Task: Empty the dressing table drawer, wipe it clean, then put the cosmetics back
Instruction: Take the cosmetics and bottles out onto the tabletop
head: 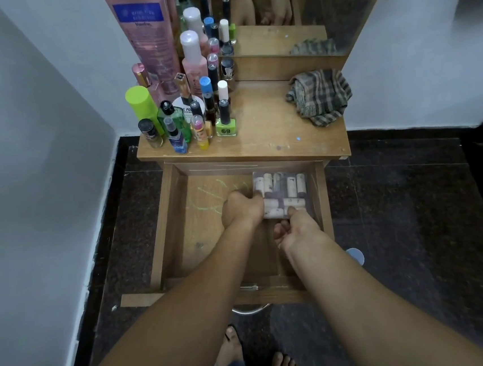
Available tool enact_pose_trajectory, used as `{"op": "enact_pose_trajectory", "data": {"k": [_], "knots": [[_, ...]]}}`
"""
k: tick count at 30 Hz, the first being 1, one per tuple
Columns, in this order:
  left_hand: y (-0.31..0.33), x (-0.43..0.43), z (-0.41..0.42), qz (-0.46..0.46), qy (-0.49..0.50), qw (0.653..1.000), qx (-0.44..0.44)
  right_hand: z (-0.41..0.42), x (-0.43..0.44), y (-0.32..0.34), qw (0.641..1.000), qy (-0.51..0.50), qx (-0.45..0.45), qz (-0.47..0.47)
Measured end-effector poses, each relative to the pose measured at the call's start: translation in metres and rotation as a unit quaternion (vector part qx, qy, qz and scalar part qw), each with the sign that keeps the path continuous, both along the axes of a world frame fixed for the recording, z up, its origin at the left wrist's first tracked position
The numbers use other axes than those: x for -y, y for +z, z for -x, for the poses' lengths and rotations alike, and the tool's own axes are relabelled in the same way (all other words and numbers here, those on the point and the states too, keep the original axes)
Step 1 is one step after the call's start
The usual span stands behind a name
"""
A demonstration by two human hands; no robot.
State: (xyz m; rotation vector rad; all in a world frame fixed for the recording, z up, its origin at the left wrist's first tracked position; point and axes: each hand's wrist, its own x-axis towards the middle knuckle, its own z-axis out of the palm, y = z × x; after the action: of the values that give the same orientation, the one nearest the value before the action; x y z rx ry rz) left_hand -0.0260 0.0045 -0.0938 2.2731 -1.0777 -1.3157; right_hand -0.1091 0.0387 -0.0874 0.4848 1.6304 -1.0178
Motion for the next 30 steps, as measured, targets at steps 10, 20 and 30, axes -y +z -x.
{"op": "enact_pose_trajectory", "data": {"k": [10,20,30], "knots": [[0.02,-0.032,-0.01,0.066,0.09,0.989,-0.095,-0.001,-0.028,0.037,0.995,0.038,-0.025,0.087],[0.072,-0.06,-0.017,0.228,0.12,0.955,-0.149,0.011,-0.064,0.096,0.971,0.086,-0.055,0.215],[0.093,-0.044,-0.01,0.252,0.13,0.931,-0.231,0.018,-0.019,0.12,0.962,0.085,-0.06,0.253]]}}
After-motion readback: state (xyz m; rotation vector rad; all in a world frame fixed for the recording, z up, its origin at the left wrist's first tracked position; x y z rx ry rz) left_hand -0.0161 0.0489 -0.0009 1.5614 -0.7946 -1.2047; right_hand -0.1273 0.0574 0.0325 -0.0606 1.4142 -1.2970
